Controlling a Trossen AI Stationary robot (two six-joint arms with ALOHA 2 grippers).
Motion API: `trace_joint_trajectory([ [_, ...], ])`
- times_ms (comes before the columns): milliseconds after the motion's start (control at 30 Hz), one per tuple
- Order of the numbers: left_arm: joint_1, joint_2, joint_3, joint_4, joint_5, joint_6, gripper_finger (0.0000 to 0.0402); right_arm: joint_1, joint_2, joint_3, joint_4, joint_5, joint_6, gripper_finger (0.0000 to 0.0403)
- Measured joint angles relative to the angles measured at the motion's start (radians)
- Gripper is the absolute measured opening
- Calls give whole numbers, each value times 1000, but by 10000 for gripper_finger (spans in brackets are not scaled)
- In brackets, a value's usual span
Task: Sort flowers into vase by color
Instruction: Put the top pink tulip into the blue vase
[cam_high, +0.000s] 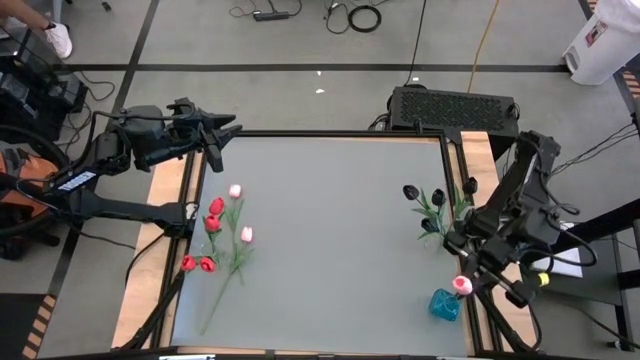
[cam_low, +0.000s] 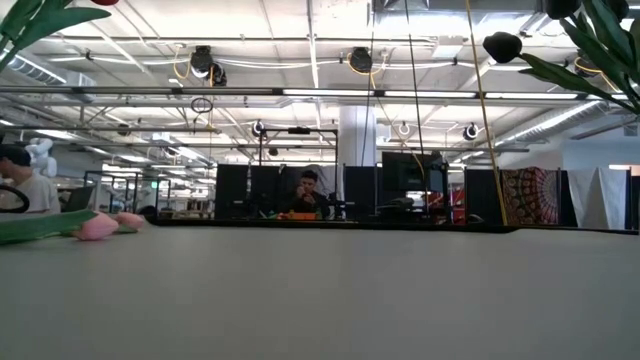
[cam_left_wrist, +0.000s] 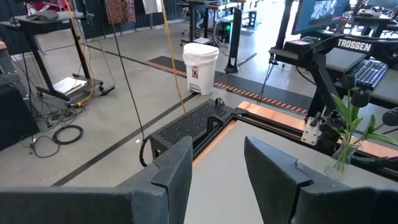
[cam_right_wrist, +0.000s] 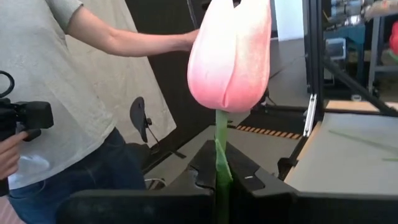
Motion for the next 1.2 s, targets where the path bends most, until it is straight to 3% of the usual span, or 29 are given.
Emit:
trace_joint_trajectory([
  [400,0,0,0,0,0,0,153,-1,52,0,-1,0,-8,13],
  [800,0,0,0,0,0,0,153,-1,51,0,-11,30,25,121],
  [1200,0,0,0,0,0,0,153,0,31,0,-195,-10,232,215],
])
